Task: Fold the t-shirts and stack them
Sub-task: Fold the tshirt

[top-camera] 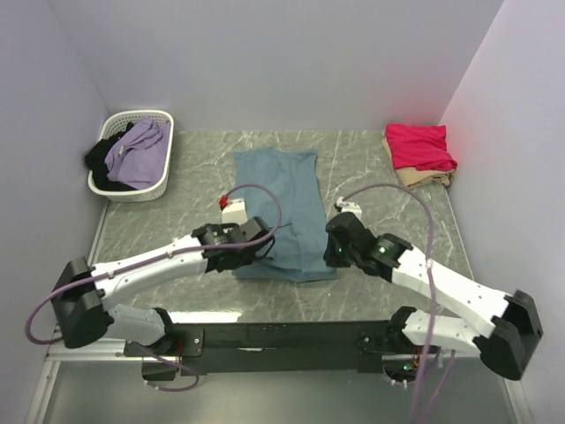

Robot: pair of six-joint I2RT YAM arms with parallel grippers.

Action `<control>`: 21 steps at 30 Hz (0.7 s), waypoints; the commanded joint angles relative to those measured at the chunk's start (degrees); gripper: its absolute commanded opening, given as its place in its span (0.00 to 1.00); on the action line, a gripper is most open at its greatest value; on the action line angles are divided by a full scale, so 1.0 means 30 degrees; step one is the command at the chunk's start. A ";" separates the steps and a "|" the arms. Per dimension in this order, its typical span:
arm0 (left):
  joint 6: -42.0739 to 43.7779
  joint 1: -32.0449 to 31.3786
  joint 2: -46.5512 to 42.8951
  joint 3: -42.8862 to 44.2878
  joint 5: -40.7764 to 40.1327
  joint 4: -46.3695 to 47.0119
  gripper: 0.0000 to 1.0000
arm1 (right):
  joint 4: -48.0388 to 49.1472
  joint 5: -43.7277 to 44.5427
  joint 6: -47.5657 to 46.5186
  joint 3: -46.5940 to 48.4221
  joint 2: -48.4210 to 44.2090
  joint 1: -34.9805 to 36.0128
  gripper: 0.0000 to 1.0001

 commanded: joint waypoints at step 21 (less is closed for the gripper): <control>0.8831 0.8540 0.9134 0.5620 0.3468 0.7648 0.01 | 0.4084 -0.4662 -0.7184 1.0033 1.3588 -0.7170 0.07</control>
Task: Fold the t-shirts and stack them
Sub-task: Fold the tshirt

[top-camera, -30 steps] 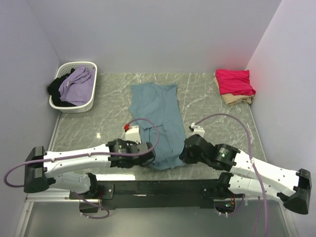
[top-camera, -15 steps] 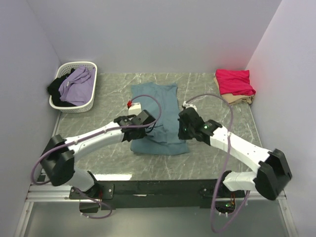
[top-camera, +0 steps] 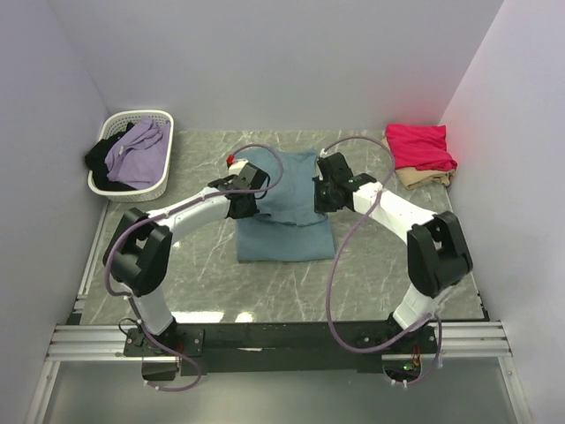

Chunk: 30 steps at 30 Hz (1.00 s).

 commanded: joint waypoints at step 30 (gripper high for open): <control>0.2553 0.1538 -0.1505 -0.1347 0.7302 0.3899 0.88 | 0.0843 -0.5723 -0.0150 -0.0202 0.0143 -0.1288 0.49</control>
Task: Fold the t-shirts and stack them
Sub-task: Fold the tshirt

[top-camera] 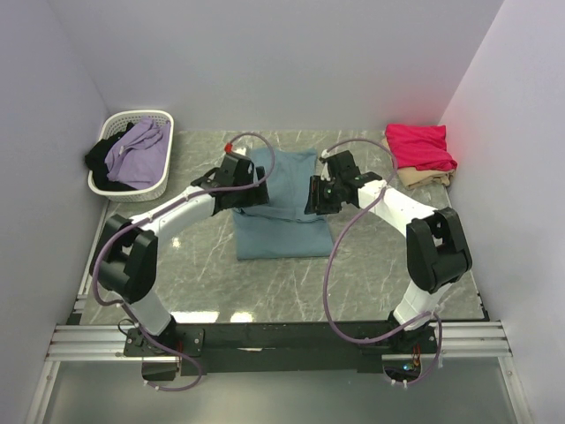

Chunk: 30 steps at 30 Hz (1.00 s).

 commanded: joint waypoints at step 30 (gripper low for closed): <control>0.0814 -0.0628 0.5079 0.3877 -0.0776 -0.0959 0.87 | -0.0404 0.1404 -0.0151 0.2633 0.3530 0.0931 0.50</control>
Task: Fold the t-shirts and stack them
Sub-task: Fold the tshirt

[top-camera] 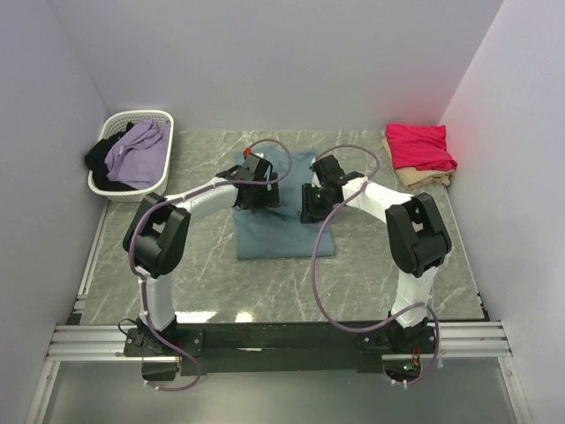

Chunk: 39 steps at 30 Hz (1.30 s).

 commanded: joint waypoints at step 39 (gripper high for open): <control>-0.2852 0.1046 -1.2008 -1.3294 -0.0418 0.5353 0.92 | 0.2743 0.1024 0.0155 -0.6809 -0.7810 -0.2741 0.63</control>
